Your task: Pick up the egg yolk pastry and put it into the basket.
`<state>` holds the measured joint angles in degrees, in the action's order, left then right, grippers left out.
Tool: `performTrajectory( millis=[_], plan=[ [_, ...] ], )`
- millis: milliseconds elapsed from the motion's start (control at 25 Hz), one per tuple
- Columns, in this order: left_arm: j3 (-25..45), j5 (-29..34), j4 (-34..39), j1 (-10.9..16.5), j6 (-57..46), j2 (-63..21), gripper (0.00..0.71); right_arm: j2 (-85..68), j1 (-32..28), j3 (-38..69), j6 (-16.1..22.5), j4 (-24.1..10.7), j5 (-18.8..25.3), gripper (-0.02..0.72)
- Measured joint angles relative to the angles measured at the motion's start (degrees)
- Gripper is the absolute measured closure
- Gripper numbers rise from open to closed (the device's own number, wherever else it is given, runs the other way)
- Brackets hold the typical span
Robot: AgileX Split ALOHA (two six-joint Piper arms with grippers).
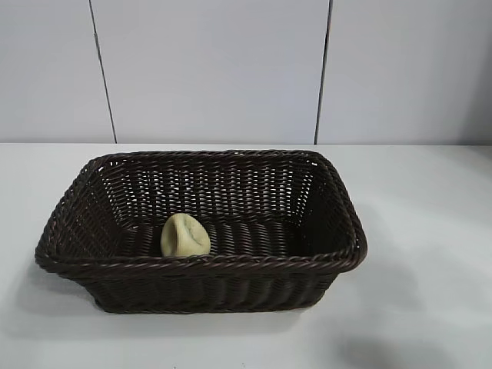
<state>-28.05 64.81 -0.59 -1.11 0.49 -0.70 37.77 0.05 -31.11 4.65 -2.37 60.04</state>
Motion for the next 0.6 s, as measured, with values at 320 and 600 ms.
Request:
performTrajectory(
  millis=[320,600],
  plan=[
    [0.0,0.0,0.0,0.0,0.0,0.0,0.08,-17.6,0.0,4.4,0.0,0.0,0.6,0.125],
    [0.0,0.0,0.0,0.0,0.0,0.0,0.08,-29.1,0.0,4.4,0.0,0.0,1.2,0.125]
  ],
)
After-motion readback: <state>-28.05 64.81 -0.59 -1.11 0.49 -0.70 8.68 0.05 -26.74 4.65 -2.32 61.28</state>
